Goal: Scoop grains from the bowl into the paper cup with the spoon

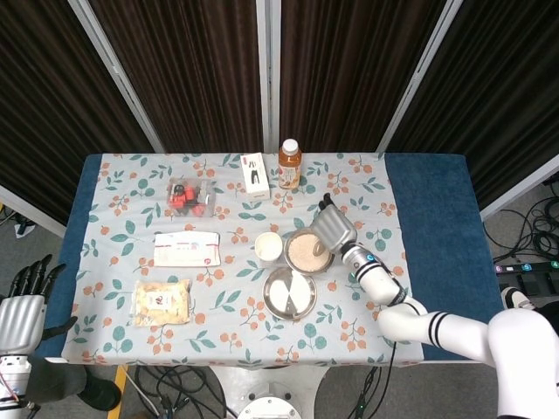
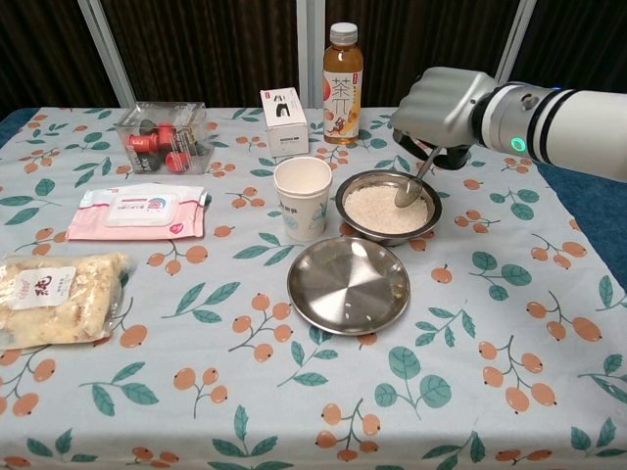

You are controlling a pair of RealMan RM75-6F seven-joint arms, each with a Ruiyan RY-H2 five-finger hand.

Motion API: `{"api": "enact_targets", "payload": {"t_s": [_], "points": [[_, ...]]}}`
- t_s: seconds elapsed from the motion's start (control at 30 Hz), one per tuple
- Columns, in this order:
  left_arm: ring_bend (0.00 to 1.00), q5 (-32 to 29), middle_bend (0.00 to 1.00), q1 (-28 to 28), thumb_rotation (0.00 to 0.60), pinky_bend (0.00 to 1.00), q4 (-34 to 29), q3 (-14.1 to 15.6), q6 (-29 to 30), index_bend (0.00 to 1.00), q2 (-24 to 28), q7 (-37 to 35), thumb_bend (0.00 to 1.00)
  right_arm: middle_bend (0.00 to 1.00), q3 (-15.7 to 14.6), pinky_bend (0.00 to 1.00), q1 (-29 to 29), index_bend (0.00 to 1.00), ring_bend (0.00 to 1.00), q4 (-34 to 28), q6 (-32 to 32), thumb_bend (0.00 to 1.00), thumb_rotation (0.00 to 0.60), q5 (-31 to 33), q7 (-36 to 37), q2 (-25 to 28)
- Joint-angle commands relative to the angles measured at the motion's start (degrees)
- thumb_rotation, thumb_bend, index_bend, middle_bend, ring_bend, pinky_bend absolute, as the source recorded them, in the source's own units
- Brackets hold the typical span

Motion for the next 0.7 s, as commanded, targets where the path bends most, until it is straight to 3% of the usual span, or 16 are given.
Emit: {"api": "enact_targets", "payload": {"t_s": [0.03,0.37,0.7], "points": [[0.06,-0.02,0.11,0.06,0.600,0.09,0.35,0.04,0.02,0.19,-0.14,-0.39,0.06,0.49,-2.01,0.18,2.96,0.60,0.23,1.87,0.28,0.33,0.600,2.93,-4.28,-1.97],[0.06,-0.44,0.11,0.44,0.600,0.09,2.09,0.28,-0.16,0.19,-1.10,-1.78,0.06,0.49,-5.16,0.15,6.71,0.61,0.23,3.69,2.63,0.33,0.600,6.19,-10.55,-4.55],[0.06,-0.51,0.11,0.56,0.600,0.09,2.45,0.33,-0.18,0.19,-1.35,-1.92,0.06,0.49,-6.83,0.13,7.87,0.61,0.23,5.28,3.77,0.33,0.600,6.46,-10.80,-7.41]]}}
